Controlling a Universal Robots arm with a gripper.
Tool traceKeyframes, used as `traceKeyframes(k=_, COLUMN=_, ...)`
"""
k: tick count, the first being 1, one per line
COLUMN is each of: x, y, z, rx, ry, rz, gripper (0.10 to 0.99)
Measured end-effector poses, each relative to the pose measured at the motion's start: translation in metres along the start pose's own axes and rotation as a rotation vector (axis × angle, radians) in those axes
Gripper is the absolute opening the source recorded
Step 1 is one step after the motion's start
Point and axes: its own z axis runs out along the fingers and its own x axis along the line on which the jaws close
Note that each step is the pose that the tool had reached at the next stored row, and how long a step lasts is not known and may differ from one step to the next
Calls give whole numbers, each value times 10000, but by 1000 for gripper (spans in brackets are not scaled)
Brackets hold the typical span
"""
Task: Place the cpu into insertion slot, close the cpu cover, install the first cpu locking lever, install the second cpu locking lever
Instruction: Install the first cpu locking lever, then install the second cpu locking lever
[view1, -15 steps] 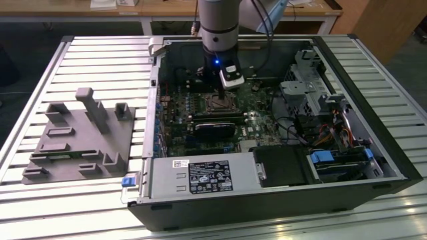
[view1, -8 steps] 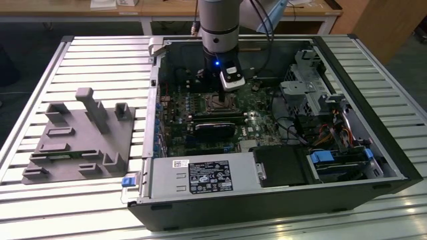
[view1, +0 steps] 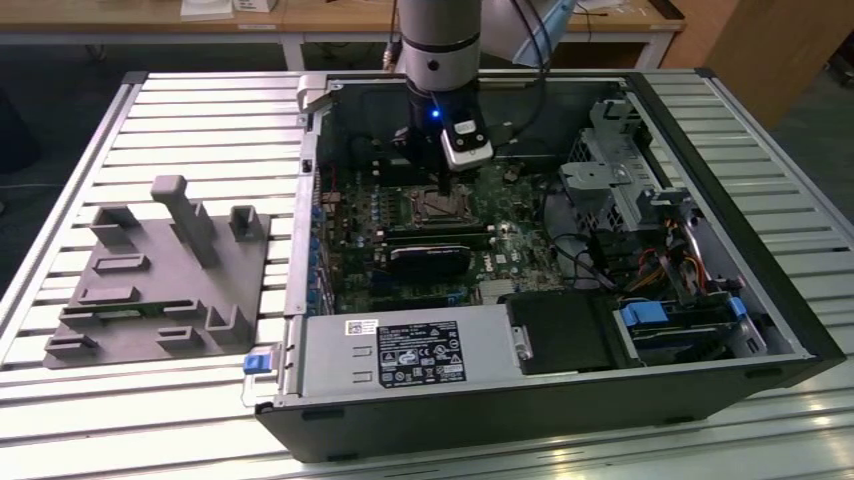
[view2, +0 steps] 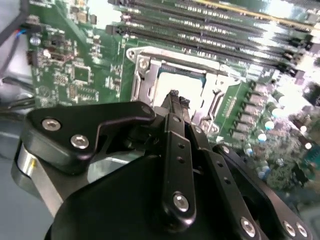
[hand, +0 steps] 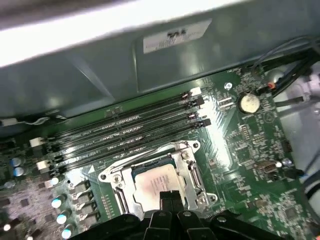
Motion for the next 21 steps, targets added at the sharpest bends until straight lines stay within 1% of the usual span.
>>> traceKeyframes(k=1, x=-6, y=4, z=-64, rx=-1, ry=0, rz=0, gripper=106)
traceKeyframes(k=3, x=-11, y=6, z=-110, rx=0, ry=1, rz=0, gripper=106)
traceKeyframes(k=4, x=-11, y=7, z=-117, rx=1, ry=1, rz=0, gripper=106)
traceKeyframes(k=11, x=-13, y=4, z=-118, rx=-16, ry=6, rz=0, gripper=106)
traceKeyframes(k=21, x=-38, y=-67, z=-119, rx=-15, ry=6, rz=2, gripper=106)
